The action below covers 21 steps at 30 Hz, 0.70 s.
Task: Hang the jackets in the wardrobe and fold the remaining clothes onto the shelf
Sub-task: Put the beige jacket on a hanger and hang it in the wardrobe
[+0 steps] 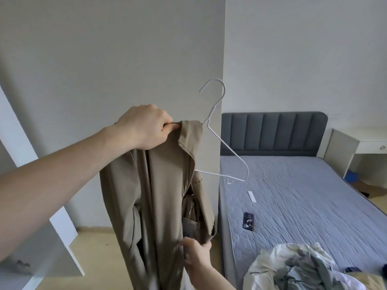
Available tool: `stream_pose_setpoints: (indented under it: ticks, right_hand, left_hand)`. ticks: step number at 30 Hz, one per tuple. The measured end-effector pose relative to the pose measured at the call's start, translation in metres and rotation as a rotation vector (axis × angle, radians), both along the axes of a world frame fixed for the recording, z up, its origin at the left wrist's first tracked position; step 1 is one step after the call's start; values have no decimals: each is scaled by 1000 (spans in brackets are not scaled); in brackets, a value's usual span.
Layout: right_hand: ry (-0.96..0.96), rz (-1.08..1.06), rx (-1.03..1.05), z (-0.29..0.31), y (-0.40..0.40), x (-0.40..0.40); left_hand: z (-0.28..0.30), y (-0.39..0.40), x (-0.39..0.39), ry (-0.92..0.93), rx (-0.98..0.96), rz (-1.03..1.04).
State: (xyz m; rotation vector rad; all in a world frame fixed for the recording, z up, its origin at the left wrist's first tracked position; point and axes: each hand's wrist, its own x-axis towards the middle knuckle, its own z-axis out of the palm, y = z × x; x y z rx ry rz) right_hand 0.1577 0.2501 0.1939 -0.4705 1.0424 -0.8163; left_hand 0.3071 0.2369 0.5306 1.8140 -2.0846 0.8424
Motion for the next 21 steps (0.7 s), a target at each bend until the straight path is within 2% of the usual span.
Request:
stream_pose_setpoints:
  ticks: [5,10,17,21]
  right_hand:
    - [94,-15,-105,-4,-10,-12]
    - [68,-97,-100,12,-44,-62]
    - [-165,-73,-90,47,-72,-130]
    - [-185,-79,-123,56,-83,-148]
  left_hand:
    - [3,4,13,-27,-31,25]
    - [-8,8,40,-52,-63,14]
    - [-32,13,80,-36,-115,-40]
    - [-46,14,97,-18,-144,-83]
